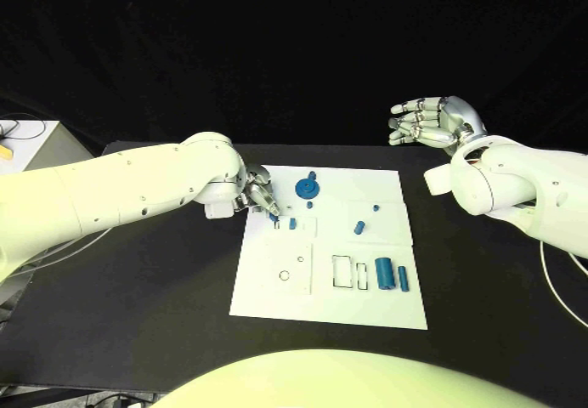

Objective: Assemble the parts on the task board

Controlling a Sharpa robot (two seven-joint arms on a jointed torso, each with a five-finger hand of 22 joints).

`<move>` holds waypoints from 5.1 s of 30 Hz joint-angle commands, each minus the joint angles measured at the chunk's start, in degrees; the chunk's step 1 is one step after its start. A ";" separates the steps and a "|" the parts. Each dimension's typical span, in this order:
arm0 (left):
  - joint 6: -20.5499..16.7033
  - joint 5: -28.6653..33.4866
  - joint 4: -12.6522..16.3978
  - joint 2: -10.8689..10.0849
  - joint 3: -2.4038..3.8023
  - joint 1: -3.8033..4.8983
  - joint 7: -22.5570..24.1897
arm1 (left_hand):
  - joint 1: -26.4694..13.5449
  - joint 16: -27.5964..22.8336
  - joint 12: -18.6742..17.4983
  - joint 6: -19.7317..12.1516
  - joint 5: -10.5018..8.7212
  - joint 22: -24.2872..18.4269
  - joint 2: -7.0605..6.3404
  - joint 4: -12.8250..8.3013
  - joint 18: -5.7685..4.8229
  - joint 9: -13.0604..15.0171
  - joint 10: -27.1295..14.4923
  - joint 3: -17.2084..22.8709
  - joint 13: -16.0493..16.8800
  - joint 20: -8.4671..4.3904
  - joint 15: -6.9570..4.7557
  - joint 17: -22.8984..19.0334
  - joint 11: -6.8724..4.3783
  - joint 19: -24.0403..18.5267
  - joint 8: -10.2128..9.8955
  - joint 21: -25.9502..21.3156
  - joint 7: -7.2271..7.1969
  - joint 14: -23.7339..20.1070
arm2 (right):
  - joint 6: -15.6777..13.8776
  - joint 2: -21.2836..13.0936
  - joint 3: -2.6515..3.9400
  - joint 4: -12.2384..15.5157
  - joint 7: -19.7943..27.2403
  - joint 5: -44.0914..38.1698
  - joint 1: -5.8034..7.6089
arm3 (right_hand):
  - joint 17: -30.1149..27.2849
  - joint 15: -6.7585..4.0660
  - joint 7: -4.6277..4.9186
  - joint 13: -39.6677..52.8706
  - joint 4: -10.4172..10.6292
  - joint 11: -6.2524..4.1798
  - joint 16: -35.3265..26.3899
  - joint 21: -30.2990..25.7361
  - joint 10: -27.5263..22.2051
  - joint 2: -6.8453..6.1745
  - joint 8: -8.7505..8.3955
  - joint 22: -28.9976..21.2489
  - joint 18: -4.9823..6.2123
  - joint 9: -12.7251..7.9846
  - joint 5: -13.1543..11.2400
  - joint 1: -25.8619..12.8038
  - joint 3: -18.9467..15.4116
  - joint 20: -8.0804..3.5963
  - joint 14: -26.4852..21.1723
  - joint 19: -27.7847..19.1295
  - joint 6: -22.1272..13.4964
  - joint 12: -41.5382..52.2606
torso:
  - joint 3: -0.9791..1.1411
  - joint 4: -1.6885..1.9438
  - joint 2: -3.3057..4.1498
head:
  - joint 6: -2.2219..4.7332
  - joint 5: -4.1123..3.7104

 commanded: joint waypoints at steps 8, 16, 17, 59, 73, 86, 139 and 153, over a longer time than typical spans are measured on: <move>2.83 -0.60 0.41 0.27 -0.04 -0.24 0.02 | 0.07 0.13 0.24 1.24 0.36 2.01 0.50 -10.00 -0.80 6.80 0.46 9.74 0.05 -0.09 -0.50 12.02 0.03 0.53 0.28 0.40 -0.83 4.99 | 1.17 -0.02 0.03 -0.23 0.72 1.02 -0.06 | -0.15 0.05 3.94 -0.14 0.09 0.07 -0.33 -0.04 0.11 -0.08 -0.28 -0.17 0.27 -0.11 0.10 -0.76 -0.26 0.25 0.18 -0.07 0.32 -0.02 | -0.02 0.06 -0.03 | -0.12 -0.19; 3.14 -1.07 0.51 0.37 -0.05 -0.29 0.00 | 0.05 0.16 0.25 1.26 0.41 2.04 0.48 -10.01 -0.81 6.80 0.48 9.73 0.09 -0.09 -0.51 12.06 0.03 0.55 0.28 0.41 -0.84 5.01 | 1.51 0.04 0.03 -0.32 0.30 1.05 -0.11 | -0.18 0.05 3.94 -0.21 0.15 0.07 -0.34 -0.04 0.13 -0.02 -0.28 -0.25 0.28 -0.11 0.08 -0.85 -0.29 0.25 0.22 -0.05 0.37 0.01 | 0.01 0.00 -0.03 | -0.14 0.30; 3.17 -1.12 0.51 0.38 -0.05 -0.29 0.00 | 0.05 0.16 0.25 1.26 0.41 2.04 0.48 -10.01 -0.81 6.80 0.48 9.73 0.09 -0.09 -0.51 12.06 0.03 0.55 0.28 0.41 -0.84 5.01 | 1.54 0.04 0.03 -0.34 0.23 1.04 -0.12 | -0.18 0.05 3.94 -0.21 0.15 0.07 -0.34 -0.04 0.13 -0.02 -0.28 -0.25 0.28 -0.11 0.08 -0.85 -0.29 0.25 0.22 -0.05 0.37 0.01 | 0.04 -0.01 -0.02 | -0.14 0.34; 4.66 -1.53 0.36 0.50 -0.08 -0.36 -0.05 | -0.02 0.15 0.13 1.33 0.65 2.10 0.42 -10.11 -0.82 6.84 0.49 9.69 -0.04 -0.12 -0.54 12.06 0.00 0.59 0.22 0.45 -0.87 5.01 | 3.18 0.11 0.03 -0.35 -1.28 0.69 -0.19 | -0.32 0.05 3.93 -0.45 0.25 0.05 -0.43 -0.04 0.17 0.04 -0.30 -0.55 0.28 -0.13 -0.14 -1.08 -0.45 0.26 0.31 0.00 0.48 0.08 | 0.06 -0.01 -0.03 | -0.14 0.04; 4.96 -2.00 0.28 0.69 -0.08 -0.36 -0.18 | -0.05 0.09 -0.03 1.35 0.71 2.09 0.43 -10.17 -0.82 6.87 0.43 9.68 -0.22 -0.14 -0.55 11.97 -0.01 0.57 0.16 0.44 -0.87 4.98 | 2.89 0.00 0.02 -0.39 -1.12 0.68 -0.21 | -0.38 0.04 3.90 -0.55 0.24 0.04 -0.47 -0.05 0.18 0.10 -0.32 -0.69 0.29 -0.14 -0.30 -1.08 -0.47 0.26 0.34 0.00 0.51 0.10 | 0.13 -0.05 0.01 | -0.14 0.39; 6.08 -2.24 0.07 1.21 -0.17 -0.52 -0.48 | -0.10 0.08 0.05 1.37 0.73 2.02 0.47 -10.15 -0.80 6.89 0.51 9.66 -0.07 -0.14 -0.56 11.95 0.00 0.53 0.14 0.41 -0.87 4.98 | 2.44 -0.13 -0.01 -0.44 -1.00 0.66 -0.49 | -0.42 0.02 3.88 -0.62 0.18 0.02 -0.49 -0.04 0.20 0.14 -0.32 -0.79 0.30 -0.15 -0.34 -1.02 -0.46 0.25 0.38 0.02 0.54 0.13 | 0.12 -0.03 -0.01 | -0.14 0.26; 7.12 -2.61 -0.08 1.87 -0.20 -0.55 -0.39 | -2.72 1.09 1.20 2.42 2.10 2.27 0.78 -9.39 -0.86 8.15 2.35 8.11 1.60 -0.38 -0.89 13.41 -0.61 0.64 1.14 0.42 -1.70 5.45 | 3.02 -0.86 -0.03 -0.08 -1.16 0.58 -0.64 | -0.61 0.00 3.85 -0.94 -0.13 -0.01 -0.63 -0.04 0.21 0.13 -0.40 -1.18 0.30 -0.19 -0.31 -0.76 -0.44 0.24 0.43 0.06 0.57 0.20 | 0.07 0.03 -0.05 | -0.14 -0.25; 7.29 -2.96 -0.92 2.72 -0.55 -0.69 -0.42 | -2.81 1.31 1.19 2.54 2.15 2.51 0.94 -9.33 -0.91 8.26 2.49 7.93 1.53 -0.43 -0.96 13.74 -0.71 0.81 1.26 0.52 -1.82 5.55 | 3.25 -0.87 -0.02 -0.04 -1.08 0.58 -0.64 | -0.67 0.01 3.85 -1.04 -0.24 0.00 -0.69 -0.05 0.19 0.07 -0.43 -1.30 0.30 -0.21 -0.31 -0.69 -0.46 0.24 0.42 0.05 0.57 0.21 | 0.04 -0.04 -0.05 | -0.14 -0.17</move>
